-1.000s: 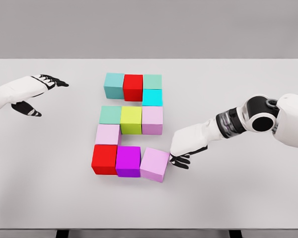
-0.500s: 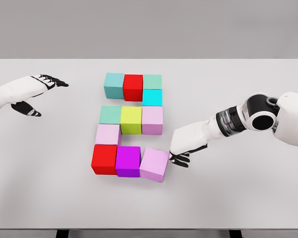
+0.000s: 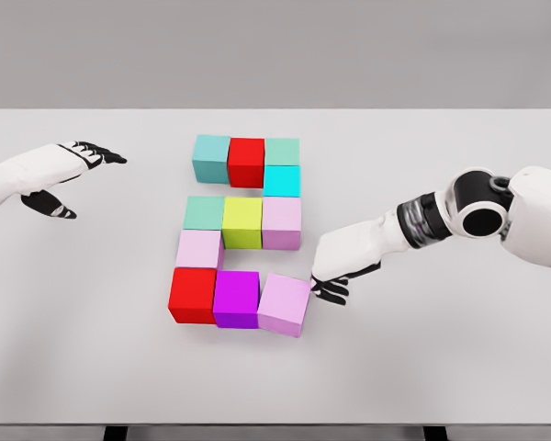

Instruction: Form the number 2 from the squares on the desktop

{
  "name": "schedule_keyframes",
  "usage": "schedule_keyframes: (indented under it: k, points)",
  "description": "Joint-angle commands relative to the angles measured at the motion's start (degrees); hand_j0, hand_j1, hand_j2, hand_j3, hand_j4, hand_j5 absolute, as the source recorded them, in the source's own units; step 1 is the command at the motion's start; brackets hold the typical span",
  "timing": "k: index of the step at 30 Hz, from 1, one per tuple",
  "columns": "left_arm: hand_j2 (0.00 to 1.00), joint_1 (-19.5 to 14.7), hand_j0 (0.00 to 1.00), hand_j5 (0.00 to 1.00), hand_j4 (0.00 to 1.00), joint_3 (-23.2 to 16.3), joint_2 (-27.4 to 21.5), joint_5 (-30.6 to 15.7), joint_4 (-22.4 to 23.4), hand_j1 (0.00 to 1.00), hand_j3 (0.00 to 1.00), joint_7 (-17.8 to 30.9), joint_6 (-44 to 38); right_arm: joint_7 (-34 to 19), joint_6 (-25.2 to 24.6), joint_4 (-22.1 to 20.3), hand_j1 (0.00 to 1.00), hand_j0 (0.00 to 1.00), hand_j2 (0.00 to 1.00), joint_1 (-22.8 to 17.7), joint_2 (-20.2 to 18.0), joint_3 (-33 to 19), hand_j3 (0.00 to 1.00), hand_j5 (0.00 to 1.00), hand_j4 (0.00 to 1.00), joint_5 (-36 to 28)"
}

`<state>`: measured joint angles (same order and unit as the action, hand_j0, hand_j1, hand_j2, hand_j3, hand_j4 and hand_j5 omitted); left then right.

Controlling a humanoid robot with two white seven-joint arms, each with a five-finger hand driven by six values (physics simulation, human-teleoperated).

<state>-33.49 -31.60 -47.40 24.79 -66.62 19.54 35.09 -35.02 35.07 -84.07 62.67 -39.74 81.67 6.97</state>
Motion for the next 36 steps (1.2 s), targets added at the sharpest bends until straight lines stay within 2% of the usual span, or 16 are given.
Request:
schedule_keyframes:
  k: [1, 22, 26, 29, 35, 36]
  points:
    - [1.00, 0.00, 1.00, 1.00, 1.00, 0.05, -0.06, -0.36, 0.00, 1.00, 1.00, -0.03, -0.09, 0.02, -0.07, 0.23, 0.13, 0.13, 0.13, 0.00, 0.10, -0.02, 0.13, 0.13, 0.13, -0.11]
    - [1.00, 0.09, 1.00, 1.00, 1.00, 0.14, -0.67, -0.54, 0.00, 1.00, 1.00, -0.03, -0.09, 0.02, -0.07, 0.58, 0.14, 0.14, 0.14, 1.40, 0.46, 0.07, 0.14, 0.14, 0.14, -0.11]
    - [1.00, 0.09, 1.00, 1.00, 1.00, 0.14, -0.67, -0.54, 0.00, 1.00, 1.00, -0.03, -0.09, 0.02, -0.07, -0.65, 0.14, 0.14, 0.14, 1.67, -0.69, 0.60, 0.14, 0.14, 0.14, -0.11]
    - [1.00, 0.09, 1.00, 1.00, 1.00, 0.14, -0.85, -0.54, 0.09, 1.00, 1.00, -0.03, -0.09, 0.02, -0.07, -3.29, 0.14, 0.14, 0.14, 1.93, -2.71, 0.77, 0.14, 0.14, 0.14, -0.11]
    - [1.00, 0.09, 1.00, 1.00, 1.00, 0.22, -0.85, -0.62, 0.09, 1.00, 1.00, -0.12, -0.09, 0.02, -0.07, -3.29, 0.14, 0.14, 0.14, 2.28, -3.41, 1.57, 0.14, 0.14, 0.14, -0.11]
    - [1.00, 0.09, 1.00, 1.00, 1.00, 0.22, -0.94, -0.62, 0.09, 1.00, 1.00, -0.12, -0.09, 0.02, -0.07, -3.11, 0.14, 0.14, 0.14, 3.42, -4.73, 1.13, 0.14, 0.14, 0.14, -0.11]
